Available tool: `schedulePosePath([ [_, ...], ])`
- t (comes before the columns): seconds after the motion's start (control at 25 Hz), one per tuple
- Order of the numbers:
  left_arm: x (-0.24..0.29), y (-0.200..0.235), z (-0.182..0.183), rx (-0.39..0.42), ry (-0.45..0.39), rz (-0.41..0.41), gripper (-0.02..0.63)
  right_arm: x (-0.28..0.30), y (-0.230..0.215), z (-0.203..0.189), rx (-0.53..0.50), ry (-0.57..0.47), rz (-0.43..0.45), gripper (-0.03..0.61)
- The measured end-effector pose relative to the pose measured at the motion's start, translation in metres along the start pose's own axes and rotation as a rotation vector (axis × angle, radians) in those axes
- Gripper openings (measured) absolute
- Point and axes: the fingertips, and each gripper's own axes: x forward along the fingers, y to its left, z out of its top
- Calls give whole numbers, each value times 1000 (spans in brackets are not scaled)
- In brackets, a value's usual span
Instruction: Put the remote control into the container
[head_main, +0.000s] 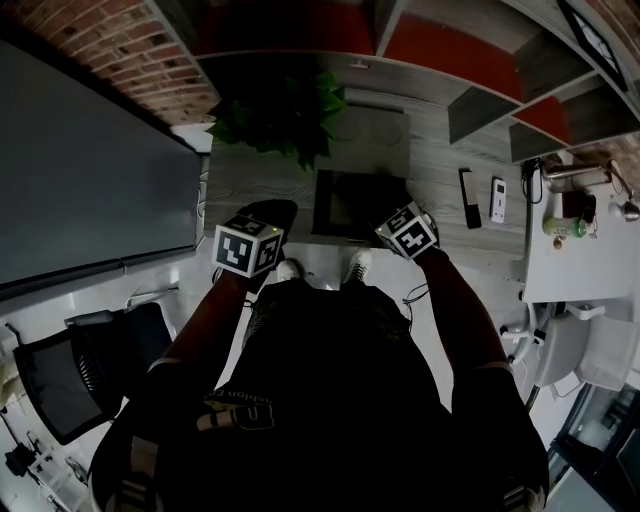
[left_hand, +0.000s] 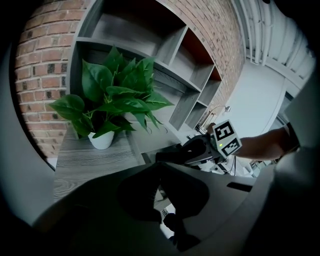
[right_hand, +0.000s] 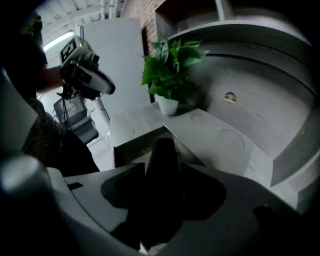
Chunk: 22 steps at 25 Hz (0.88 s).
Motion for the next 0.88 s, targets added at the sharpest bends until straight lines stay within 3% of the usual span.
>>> schedulePosePath([
  [0.2, -14, 7, -5, -44, -23, 23, 6, 33, -11, -15, -221, 137, -5, 229],
  [0.32, -20, 11, -9, -61, -34, 43, 6, 42, -22, -26, -258, 192, -56, 230],
  [0.56, -21, 18, -19, -98, -28, 61, 6, 21, -41, -14, -121, 105, -232, 235],
  [0.64, -21, 17, -17, -97, -31, 64, 6, 13, -26, -15, -21, 101, -172, 232],
  [0.72, -21, 16, -13, -93, -34, 64, 6, 15, 1, -22, 116, 121, -31, 212],
  [0.76, -20, 15, -14, -94, -32, 62, 6, 18, 10, -28, 166, 140, 14, 116],
  [0.8, -18, 14, -15, -95, -28, 57, 6, 22, 13, -34, 189, 164, 26, 49],
  [0.88, -15, 11, -14, -86, -22, 50, 6, 30, 6, -46, 168, 217, -27, 48],
])
